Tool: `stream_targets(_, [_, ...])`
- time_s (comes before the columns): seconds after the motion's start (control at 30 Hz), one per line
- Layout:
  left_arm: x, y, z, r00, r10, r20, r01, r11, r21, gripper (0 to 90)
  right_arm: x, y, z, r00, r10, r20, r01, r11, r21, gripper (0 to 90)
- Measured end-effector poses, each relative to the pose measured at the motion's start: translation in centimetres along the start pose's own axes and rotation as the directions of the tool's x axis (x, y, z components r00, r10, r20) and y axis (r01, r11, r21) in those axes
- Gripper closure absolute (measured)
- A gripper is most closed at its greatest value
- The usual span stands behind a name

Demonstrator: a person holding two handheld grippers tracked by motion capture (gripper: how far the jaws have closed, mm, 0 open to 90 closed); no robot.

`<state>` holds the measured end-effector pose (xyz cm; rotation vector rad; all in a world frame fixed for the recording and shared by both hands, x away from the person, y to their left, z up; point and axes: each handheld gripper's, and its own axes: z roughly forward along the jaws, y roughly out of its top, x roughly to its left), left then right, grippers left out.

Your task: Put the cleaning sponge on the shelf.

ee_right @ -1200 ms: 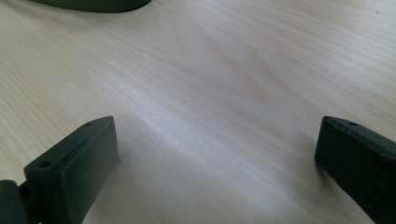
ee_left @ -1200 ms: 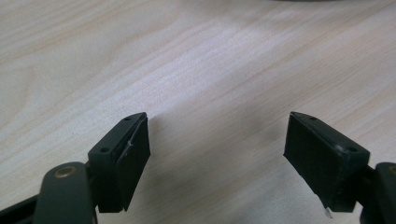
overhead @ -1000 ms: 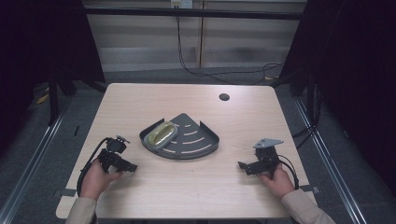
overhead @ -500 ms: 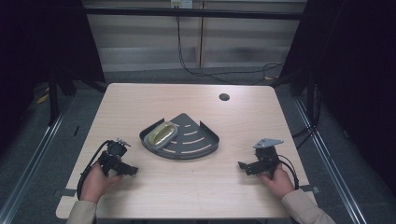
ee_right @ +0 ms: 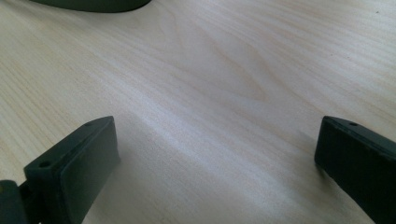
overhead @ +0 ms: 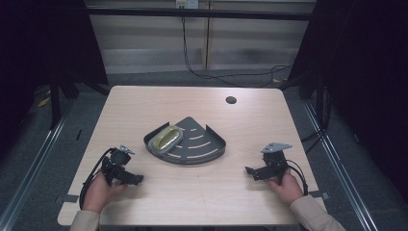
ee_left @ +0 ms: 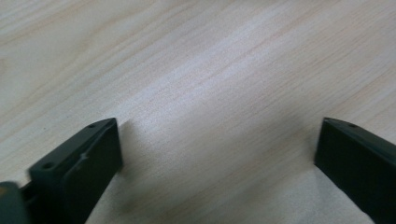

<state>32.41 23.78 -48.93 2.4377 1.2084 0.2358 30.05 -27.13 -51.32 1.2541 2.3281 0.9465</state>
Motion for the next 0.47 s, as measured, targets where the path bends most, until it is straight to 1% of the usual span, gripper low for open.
stream_targets(0.17, [0.08,-0.53,-0.05,1.0000,0.009,0.003,-0.009,0.9992,-0.039,0.0,0.00,0.00,0.00,1.0000,0.000,0.000,0.000,1.000,0.000,0.0])
stream_targets(0.23, [0.13,-0.67,-0.10,0.9998,0.018,0.001,-0.018,0.9988,-0.046,0.0,-0.02,-0.01,0.00,1.0000,-0.003,0.001,0.003,1.000,0.000,0.0])
stream_targets(0.47, [0.10,-0.76,-0.08,0.9999,0.015,0.004,-0.015,0.9984,-0.055,0.0,0.00,0.00,0.00,1.0000,0.000,0.000,0.000,1.000,0.000,0.0])
